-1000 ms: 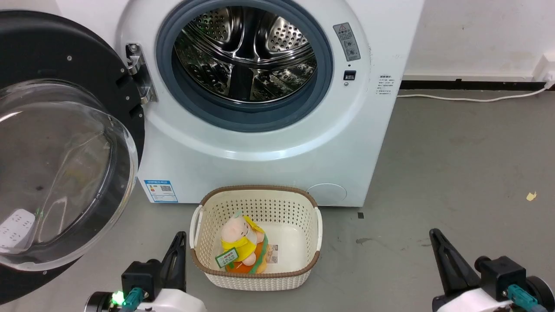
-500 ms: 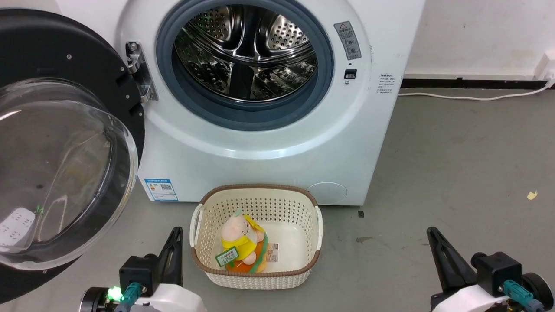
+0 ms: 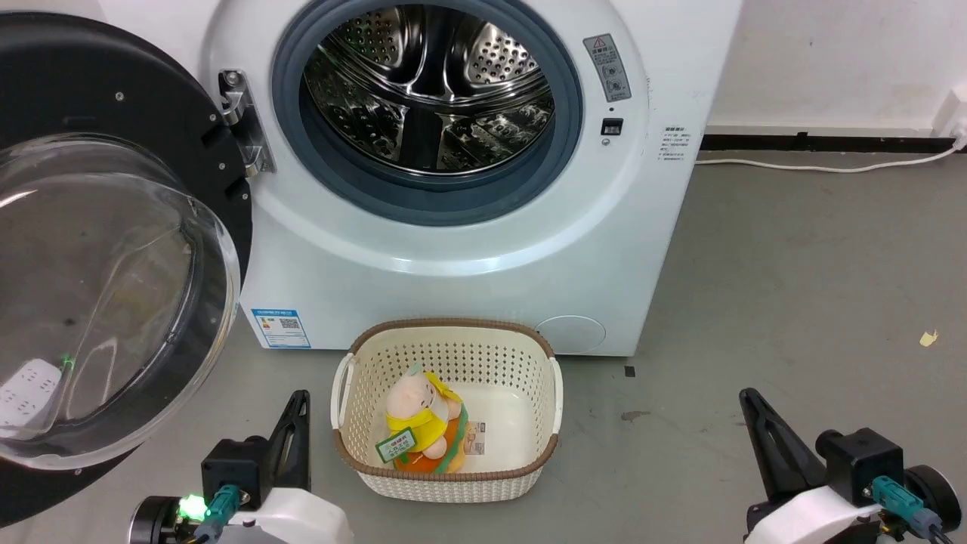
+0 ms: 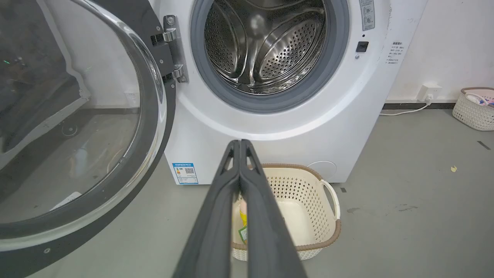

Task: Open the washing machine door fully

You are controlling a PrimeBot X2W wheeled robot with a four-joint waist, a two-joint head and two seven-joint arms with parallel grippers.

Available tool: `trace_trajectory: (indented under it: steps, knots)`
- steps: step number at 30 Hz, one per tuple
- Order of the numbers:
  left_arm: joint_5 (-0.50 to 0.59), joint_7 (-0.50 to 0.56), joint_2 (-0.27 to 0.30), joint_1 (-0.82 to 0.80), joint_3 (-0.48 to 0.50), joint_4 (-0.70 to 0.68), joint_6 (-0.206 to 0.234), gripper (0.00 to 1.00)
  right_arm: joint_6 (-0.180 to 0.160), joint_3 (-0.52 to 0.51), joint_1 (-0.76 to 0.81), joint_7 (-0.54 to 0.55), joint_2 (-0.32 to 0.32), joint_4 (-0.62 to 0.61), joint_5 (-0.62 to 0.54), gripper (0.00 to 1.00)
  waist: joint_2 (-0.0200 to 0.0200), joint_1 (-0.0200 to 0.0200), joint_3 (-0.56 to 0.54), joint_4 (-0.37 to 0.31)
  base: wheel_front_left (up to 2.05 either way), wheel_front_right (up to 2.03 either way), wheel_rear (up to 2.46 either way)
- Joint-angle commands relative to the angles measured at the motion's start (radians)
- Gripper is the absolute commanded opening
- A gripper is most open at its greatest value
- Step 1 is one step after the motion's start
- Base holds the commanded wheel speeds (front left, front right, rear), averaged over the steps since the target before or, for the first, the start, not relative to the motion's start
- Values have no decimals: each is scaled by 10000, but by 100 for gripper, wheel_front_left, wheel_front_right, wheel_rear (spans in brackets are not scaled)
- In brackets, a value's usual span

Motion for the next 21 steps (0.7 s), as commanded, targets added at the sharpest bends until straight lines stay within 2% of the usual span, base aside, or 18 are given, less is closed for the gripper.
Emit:
trace_trajectory:
  steps: [1, 21]
  knots:
    - [102, 71, 7, -134, 40, -75, 23, 0, 7, 32, -142, 68, 34, -92, -71, 0, -1, 0, 7, 2, 0, 0, 0]
    - [367, 457, 8, -197, 216, -356, 41, 0, 8, 116, -313, 455, 40, -174, -152, 0, -1, 0, 72, 19, 0, 0, 0]
